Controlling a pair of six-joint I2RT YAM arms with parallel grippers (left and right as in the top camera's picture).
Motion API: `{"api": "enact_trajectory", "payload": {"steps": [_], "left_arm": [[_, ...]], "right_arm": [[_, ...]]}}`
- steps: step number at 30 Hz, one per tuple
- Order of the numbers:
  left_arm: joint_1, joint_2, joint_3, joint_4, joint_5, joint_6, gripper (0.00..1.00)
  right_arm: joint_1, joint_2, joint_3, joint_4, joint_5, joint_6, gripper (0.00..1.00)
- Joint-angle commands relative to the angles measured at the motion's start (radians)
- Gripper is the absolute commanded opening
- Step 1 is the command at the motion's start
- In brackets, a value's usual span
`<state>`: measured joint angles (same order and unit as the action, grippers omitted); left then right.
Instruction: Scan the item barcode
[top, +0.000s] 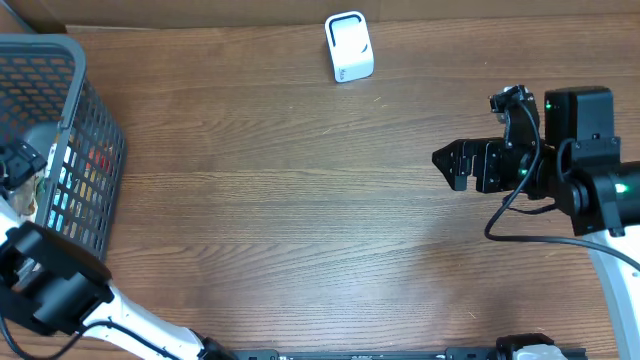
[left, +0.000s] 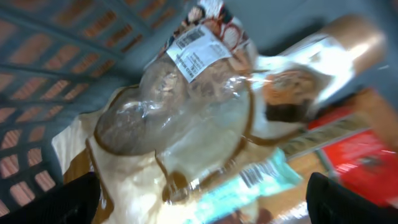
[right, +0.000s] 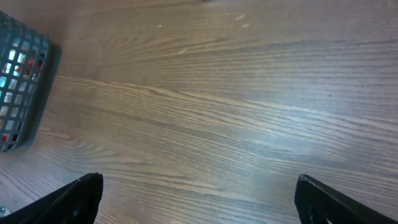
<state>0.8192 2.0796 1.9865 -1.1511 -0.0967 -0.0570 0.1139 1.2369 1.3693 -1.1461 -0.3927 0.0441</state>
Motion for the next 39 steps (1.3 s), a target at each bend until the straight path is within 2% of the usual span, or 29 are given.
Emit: {"api": "enact_trajectory", "payload": {"steps": [1, 8, 16, 19, 29, 30, 32, 35, 38, 39], "left_arm": [[0.007, 0.064, 0.018, 0.011, -0.068, 0.060, 0.96], [0.007, 0.156, 0.018, 0.028, -0.076, 0.133, 0.96], [0.007, 0.170, 0.018, 0.084, -0.237, 0.127, 0.94], [0.011, 0.170, 0.018, 0.092, -0.296, 0.079, 0.93], [0.017, 0.240, -0.001, 0.128, -0.311, 0.076, 0.86], [0.017, 0.256, -0.001, 0.127, -0.310, 0.075, 0.84], [0.016, 0.271, -0.001, 0.127, -0.309, 0.061, 0.69], [0.012, 0.270, 0.003, 0.137, -0.309, 0.030, 0.26], [0.012, 0.267, 0.027, 0.124, -0.295, 0.019, 0.04], [0.012, 0.266, 0.039, 0.114, -0.294, 0.006, 0.04]], "right_arm": [[0.006, 0.015, 0.025, -0.013, -0.001, -0.008, 0.97], [0.006, 0.019, 0.025, -0.019, -0.001, -0.008, 0.96], [0.005, 0.019, 0.025, -0.008, -0.001, -0.008, 0.96], [0.006, 0.019, 0.025, -0.007, -0.001, -0.008, 0.96], [0.006, 0.020, 0.025, -0.008, -0.001, -0.008, 0.96], [0.006, 0.020, 0.025, -0.008, -0.001, -0.008, 0.96], [0.006, 0.020, 0.025, -0.008, -0.001, -0.008, 0.96], [0.006, 0.020, 0.025, -0.008, -0.001, -0.008, 0.96], [0.005, 0.020, 0.025, -0.008, -0.001, -0.008, 0.96], [0.005, 0.020, 0.025, -0.008, -0.002, -0.008, 0.96]]}}
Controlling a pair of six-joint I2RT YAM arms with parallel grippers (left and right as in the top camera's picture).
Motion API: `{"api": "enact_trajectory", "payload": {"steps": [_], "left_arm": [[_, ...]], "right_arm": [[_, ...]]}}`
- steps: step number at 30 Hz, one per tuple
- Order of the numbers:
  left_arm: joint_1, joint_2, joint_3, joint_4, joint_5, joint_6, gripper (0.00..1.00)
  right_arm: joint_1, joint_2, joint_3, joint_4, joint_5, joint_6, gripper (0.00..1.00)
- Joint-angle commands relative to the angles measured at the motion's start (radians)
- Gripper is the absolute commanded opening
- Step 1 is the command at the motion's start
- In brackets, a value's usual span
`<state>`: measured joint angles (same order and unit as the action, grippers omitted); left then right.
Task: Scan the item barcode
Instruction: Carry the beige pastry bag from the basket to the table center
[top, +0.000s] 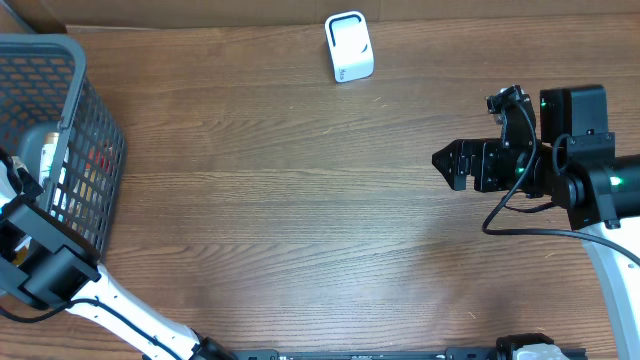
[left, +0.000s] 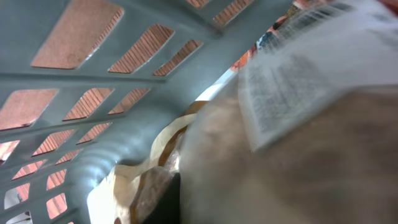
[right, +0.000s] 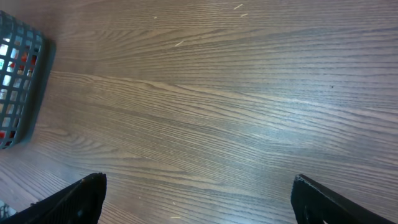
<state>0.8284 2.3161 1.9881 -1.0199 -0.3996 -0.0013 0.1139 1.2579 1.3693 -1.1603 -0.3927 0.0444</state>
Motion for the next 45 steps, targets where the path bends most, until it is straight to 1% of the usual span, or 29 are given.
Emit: {"api": "enact_trajectory", "payload": {"steps": [1, 3, 7, 12, 18, 21, 23, 25, 28, 30, 33, 34, 36, 39, 45], "left_arm": [[0.003, 0.029, 0.050, -0.027, 0.009, -0.061, 0.04], [0.003, 0.024, 0.085, -0.053, 0.034, -0.085, 0.04], [0.002, 0.005, 0.195, -0.117, 0.204, -0.085, 0.04], [0.002, -0.041, 0.403, -0.213, 0.537, -0.084, 0.04], [0.002, -0.143, 0.618, -0.290, 0.887, -0.081, 0.04], [0.002, -0.225, 0.652, -0.291, 1.131, -0.080, 0.04], [0.000, -0.282, 0.652, -0.296, 1.268, -0.080, 0.04], [-0.013, -0.323, 0.652, -0.327, 1.360, -0.076, 0.04], [-0.076, -0.356, 0.652, -0.428, 1.483, 0.016, 0.04], [-0.141, -0.357, 0.652, -0.522, 1.520, 0.096, 0.04], [-0.278, -0.333, 0.650, -0.654, 1.511, 0.235, 0.04], [-0.320, -0.322, 0.649, -0.670, 1.504, 0.253, 0.04], [-0.423, -0.300, 0.623, -0.669, 1.457, 0.243, 0.04], [-0.564, -0.272, 0.564, -0.670, 1.427, 0.264, 0.04], [-0.819, -0.203, 0.341, -0.657, 1.429, 0.322, 0.04]], "right_arm": [[0.005, -0.001, 0.025, 0.006, -0.001, -0.008, 0.96], [0.006, -0.001, 0.025, 0.006, -0.001, -0.008, 0.96], [0.006, -0.001, 0.025, 0.006, -0.001, -0.008, 0.96], [0.005, -0.001, 0.025, 0.012, -0.001, -0.008, 0.96], [0.006, -0.001, 0.025, 0.029, -0.002, -0.008, 0.96], [0.006, -0.001, 0.025, 0.029, -0.001, -0.008, 0.95], [0.006, -0.001, 0.025, 0.029, -0.001, -0.008, 0.96], [0.006, -0.001, 0.025, 0.029, -0.001, -0.008, 0.95], [0.006, -0.001, 0.025, 0.031, -0.002, -0.008, 0.95], [0.005, -0.001, 0.025, 0.036, -0.002, -0.008, 0.95], [0.006, -0.001, 0.025, 0.044, -0.002, -0.008, 0.95], [0.006, -0.001, 0.025, 0.045, -0.002, -0.008, 0.95], [0.006, -0.001, 0.025, 0.046, -0.002, -0.008, 0.94], [0.006, -0.001, 0.025, 0.045, -0.002, -0.007, 0.93], [0.006, -0.001, 0.025, 0.046, -0.002, -0.007, 0.92]]}}
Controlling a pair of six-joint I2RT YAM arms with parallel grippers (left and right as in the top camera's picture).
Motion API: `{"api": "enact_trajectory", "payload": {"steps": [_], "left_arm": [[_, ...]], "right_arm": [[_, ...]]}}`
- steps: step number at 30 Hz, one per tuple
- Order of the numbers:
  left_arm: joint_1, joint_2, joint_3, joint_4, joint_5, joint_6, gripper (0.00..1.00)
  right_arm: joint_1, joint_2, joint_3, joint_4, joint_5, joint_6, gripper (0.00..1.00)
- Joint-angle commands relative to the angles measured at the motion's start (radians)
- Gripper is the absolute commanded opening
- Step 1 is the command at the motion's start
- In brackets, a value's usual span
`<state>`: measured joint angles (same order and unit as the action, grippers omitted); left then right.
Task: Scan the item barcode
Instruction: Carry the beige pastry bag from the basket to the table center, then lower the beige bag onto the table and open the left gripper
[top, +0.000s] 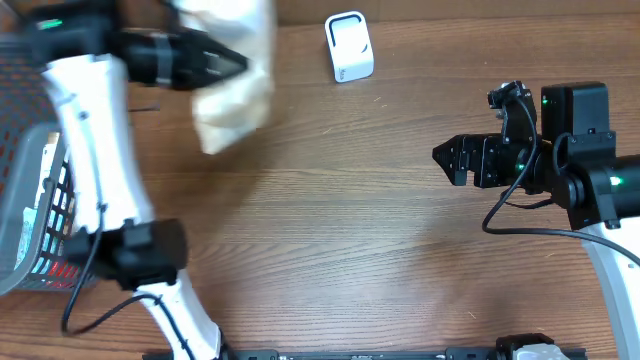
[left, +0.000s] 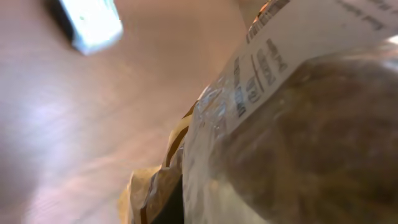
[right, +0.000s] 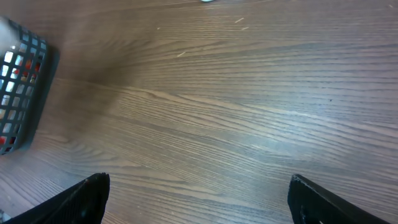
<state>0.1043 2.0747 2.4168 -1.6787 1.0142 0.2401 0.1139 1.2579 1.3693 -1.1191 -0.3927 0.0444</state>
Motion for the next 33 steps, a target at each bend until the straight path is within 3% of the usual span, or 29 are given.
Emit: {"api": "enact_trajectory", "payload": {"steps": [1, 5, 7, 11, 16, 18, 26, 30, 33], "left_arm": [[-0.134, 0.056, -0.136, 0.009, 0.026, 0.101, 0.04], [-0.250, 0.113, -0.352, 0.093, 0.154, 0.170, 0.04], [-0.294, 0.134, -0.487, 0.217, 0.258, 0.162, 0.04], [-0.339, 0.163, -0.667, 0.465, 0.315, 0.035, 0.04], [-0.359, 0.170, -0.795, 0.691, 0.151, -0.159, 0.05], [-0.358, 0.170, -0.796, 0.718, 0.089, -0.198, 0.05], [-0.357, 0.169, -0.768, 0.753, -0.106, -0.280, 0.23], [-0.357, 0.169, -0.747, 0.747, -0.154, -0.293, 0.07], [-0.358, 0.167, -0.697, 0.696, -0.209, -0.293, 0.04]], "right_arm": [[0.006, -0.001, 0.025, 0.008, -0.002, -0.007, 0.92], [0.006, -0.001, 0.025, 0.014, -0.002, -0.007, 0.92], [0.006, -0.001, 0.025, 0.014, -0.002, -0.007, 0.92], [0.006, -0.001, 0.025, 0.013, -0.002, -0.007, 0.92], [0.006, 0.000, 0.025, 0.014, -0.002, -0.008, 0.92], [0.006, 0.000, 0.025, 0.014, -0.002, -0.008, 0.92], [0.006, 0.017, 0.025, 0.013, -0.002, -0.008, 0.92], [0.006, 0.033, 0.025, 0.014, -0.002, -0.008, 0.92], [0.006, 0.046, 0.025, 0.013, -0.002, -0.008, 0.92]]}}
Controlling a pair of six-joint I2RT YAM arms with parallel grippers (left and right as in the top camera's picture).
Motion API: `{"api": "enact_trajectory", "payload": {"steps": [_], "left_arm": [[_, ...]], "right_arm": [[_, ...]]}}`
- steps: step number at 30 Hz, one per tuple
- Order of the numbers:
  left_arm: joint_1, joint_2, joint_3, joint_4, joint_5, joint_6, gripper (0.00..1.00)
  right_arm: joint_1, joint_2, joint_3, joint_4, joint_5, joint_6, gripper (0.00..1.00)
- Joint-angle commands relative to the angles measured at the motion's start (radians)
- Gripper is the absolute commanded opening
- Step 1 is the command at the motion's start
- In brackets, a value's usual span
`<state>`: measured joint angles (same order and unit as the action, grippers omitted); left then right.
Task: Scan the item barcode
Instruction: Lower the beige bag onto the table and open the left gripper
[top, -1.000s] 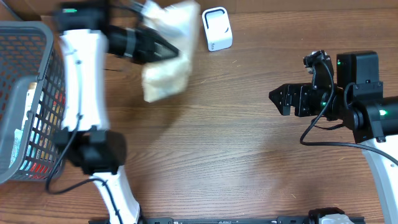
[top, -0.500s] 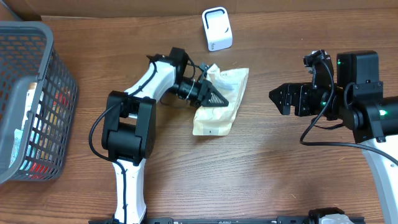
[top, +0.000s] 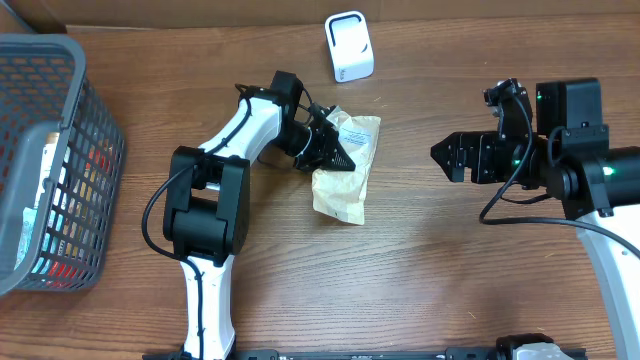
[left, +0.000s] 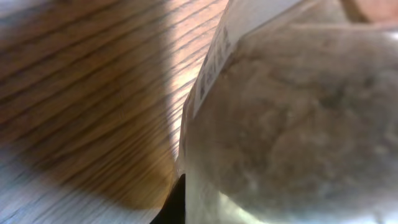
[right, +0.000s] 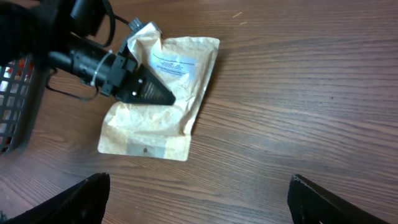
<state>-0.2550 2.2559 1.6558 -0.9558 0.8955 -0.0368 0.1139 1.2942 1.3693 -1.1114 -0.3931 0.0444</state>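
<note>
A tan paper pouch (top: 345, 178) with a white label lies flat on the table, a little in front of the white scanner (top: 348, 47). My left gripper (top: 335, 155) is shut on the pouch's left edge, its dark tips resting on the pouch (right: 155, 121). In the left wrist view the pouch (left: 298, 112) fills the picture and only one dark finger (left: 177, 205) shows. No barcode can be made out there. My right gripper (top: 447, 160) hangs open to the right of the pouch, nothing between its fingers (right: 81, 199).
A grey mesh basket (top: 100, 130) with several more packaged items stands at the table's left edge. The left arm stretches from the front across the table to the pouch. A cardboard wall runs along the back.
My left gripper held the pouch in the air at the back left, near the basket. Now the pouch lies on the table in front of the scanner, the gripper still on it. The right arm has not moved.
My left gripper was open over the packaged items in the basket. Then it was shut on the pouch inside the basket. Later it held the pouch up in the air beside the basket, and now the pouch rests mid-table near the scanner.
</note>
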Motion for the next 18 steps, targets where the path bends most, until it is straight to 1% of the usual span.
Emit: {"api": "enact_trajectory", "payload": {"steps": [1, 3, 5, 10, 12, 14, 18], "left_arm": [[0.001, -0.018, 0.117, -0.085, -0.175, -0.016, 0.04], [0.001, -0.027, 0.183, -0.151, -0.290, -0.017, 0.04], [-0.001, -0.038, 0.256, -0.228, -0.441, -0.024, 0.04], [-0.039, -0.059, 0.407, -0.423, -0.918, -0.109, 0.04], [-0.070, -0.059, 0.422, -0.469, -1.067, -0.152, 0.04], [-0.106, -0.058, 0.412, -0.490, -1.160, -0.182, 0.04], [-0.190, -0.056, 0.343, -0.465, -1.207, -0.206, 0.04]], "right_arm": [[0.006, 0.018, 0.025, 0.003, -0.001, -0.008, 0.92], [0.006, 0.027, 0.025, 0.002, -0.001, -0.008, 0.92], [0.006, 0.035, 0.025, 0.002, -0.001, -0.008, 0.92], [0.006, 0.040, 0.025, 0.002, -0.001, -0.008, 0.92], [0.006, 0.040, 0.025, 0.002, -0.001, -0.008, 0.92], [0.006, 0.040, 0.025, 0.002, -0.001, -0.008, 0.92], [0.006, 0.040, 0.025, 0.002, -0.001, -0.008, 0.92]]}}
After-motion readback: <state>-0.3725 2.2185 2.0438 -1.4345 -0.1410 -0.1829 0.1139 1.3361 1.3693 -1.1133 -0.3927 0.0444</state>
